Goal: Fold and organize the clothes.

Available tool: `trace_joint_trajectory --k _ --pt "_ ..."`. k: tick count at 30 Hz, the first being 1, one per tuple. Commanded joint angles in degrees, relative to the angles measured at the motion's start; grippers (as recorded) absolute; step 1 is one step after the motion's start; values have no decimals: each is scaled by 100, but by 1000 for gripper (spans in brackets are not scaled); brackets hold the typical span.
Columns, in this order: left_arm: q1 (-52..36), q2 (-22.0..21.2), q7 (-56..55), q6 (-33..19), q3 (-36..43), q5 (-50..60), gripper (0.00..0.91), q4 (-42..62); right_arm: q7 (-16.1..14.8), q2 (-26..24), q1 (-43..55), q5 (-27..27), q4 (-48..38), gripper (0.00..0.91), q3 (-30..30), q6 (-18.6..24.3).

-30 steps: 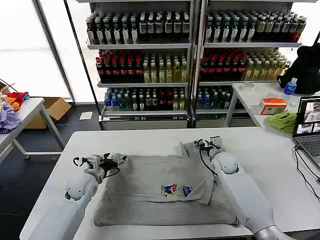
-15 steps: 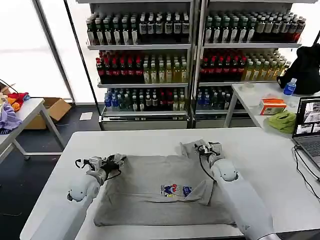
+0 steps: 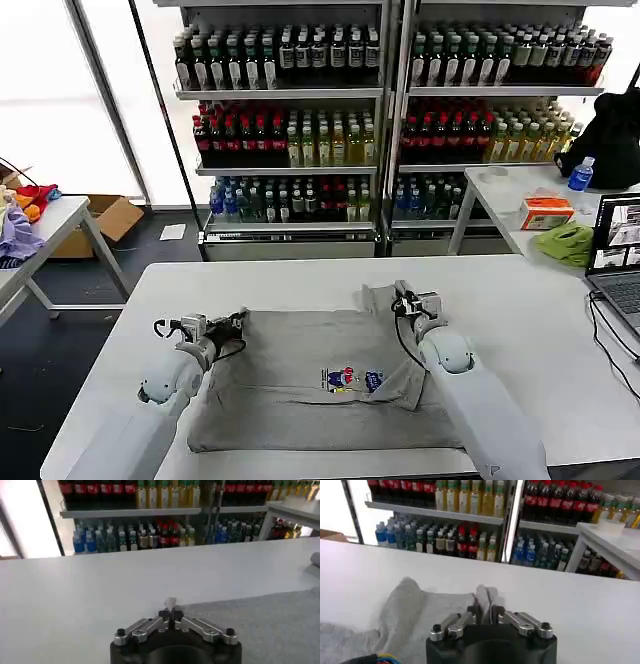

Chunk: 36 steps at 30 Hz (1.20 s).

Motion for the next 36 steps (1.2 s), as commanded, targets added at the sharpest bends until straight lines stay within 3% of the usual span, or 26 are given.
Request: trace_joint_trajectory --k 1,15,28,36 --pt "29 28 -6 -210 -134 -14 10 -255 63 -29 -120 41 586 0 119 -3" --pt "776 218 33 -372 -628 -83 10 -1609 308 -445 -627 333 2566 0 402 4" --pt "2253 323 176 -449 -981 284 10 -2533 497 -698 -2807 479 4243 0 1298 123" --pt "3056 367 294 -536 -1288 515 10 -2975 523 -558 -4026 206 4485 0 1623 432"
